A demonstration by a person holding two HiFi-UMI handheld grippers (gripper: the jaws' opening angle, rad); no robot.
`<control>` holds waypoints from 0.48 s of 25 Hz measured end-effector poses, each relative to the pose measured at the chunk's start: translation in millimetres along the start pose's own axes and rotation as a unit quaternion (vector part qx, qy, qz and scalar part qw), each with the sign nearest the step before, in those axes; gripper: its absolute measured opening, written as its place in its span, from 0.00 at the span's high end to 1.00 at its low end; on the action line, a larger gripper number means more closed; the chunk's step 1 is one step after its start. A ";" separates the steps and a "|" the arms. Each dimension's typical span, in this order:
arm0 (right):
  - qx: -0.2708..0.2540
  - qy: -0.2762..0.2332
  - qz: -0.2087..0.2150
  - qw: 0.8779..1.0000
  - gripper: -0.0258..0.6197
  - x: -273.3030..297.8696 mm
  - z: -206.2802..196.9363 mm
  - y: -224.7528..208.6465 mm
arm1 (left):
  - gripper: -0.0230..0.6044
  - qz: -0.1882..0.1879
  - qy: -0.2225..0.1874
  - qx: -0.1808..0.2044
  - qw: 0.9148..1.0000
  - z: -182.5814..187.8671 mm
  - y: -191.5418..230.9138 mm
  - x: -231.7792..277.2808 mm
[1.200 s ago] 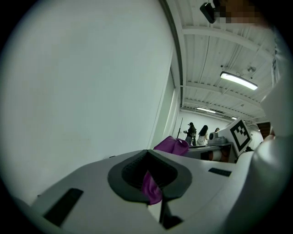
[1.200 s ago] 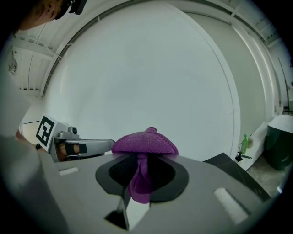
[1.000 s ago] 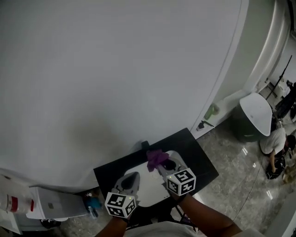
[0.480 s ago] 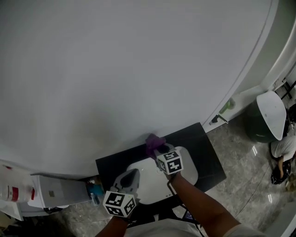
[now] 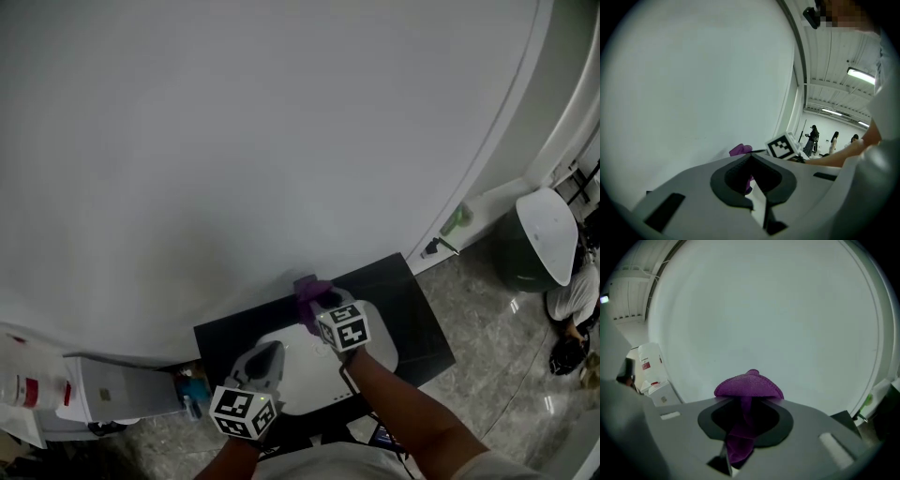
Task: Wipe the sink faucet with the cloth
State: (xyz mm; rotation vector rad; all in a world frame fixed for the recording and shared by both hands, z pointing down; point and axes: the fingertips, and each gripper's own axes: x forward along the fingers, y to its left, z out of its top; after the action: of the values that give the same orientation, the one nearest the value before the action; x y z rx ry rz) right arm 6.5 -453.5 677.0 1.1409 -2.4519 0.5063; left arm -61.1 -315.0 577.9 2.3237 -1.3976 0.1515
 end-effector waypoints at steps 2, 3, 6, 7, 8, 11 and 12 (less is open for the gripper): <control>-0.008 0.018 0.003 1.000 0.85 18.7 -0.4 -4.6 | 0.96 0.003 -0.002 -0.002 1.000 -0.8 1.8 -2.4; -0.011 0.028 0.003 1.000 0.85 20.8 -7.1 -3.1 | 0.96 0.004 -0.002 -0.004 1.000 -1.6 2.3 -4.7; -0.017 0.035 0.002 0.999 0.85 0.3 -36.0 12.6 | 0.96 0.003 -0.003 -0.005 1.000 -0.8 1.3 -12.1; -0.020 0.041 0.004 0.999 0.85 -10.5 -51.1 20.3 | 0.96 0.001 -0.004 -0.004 1.000 -0.2 0.7 -14.0; -0.021 0.052 0.008 0.998 0.85 -20.8 -68.5 27.7 | 0.96 -0.001 -0.005 -0.003 1.000 0.3 0.2 -15.1; -0.015 0.081 0.014 0.996 0.85 -44.9 -107.3 40.9 | 0.96 -0.006 -0.005 0.000 1.000 1.3 -1.3 -15.9; -0.012 0.079 0.012 0.997 0.85 -49.6 -107.2 41.9 | 0.96 -0.008 -0.005 0.001 1.000 1.6 -2.0 -16.8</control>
State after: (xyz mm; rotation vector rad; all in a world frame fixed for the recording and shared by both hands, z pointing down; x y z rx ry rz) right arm 23.8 -345.7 738.4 1.0224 -2.3318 0.5498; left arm -67.8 -301.1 570.7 2.3398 -1.3847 0.1384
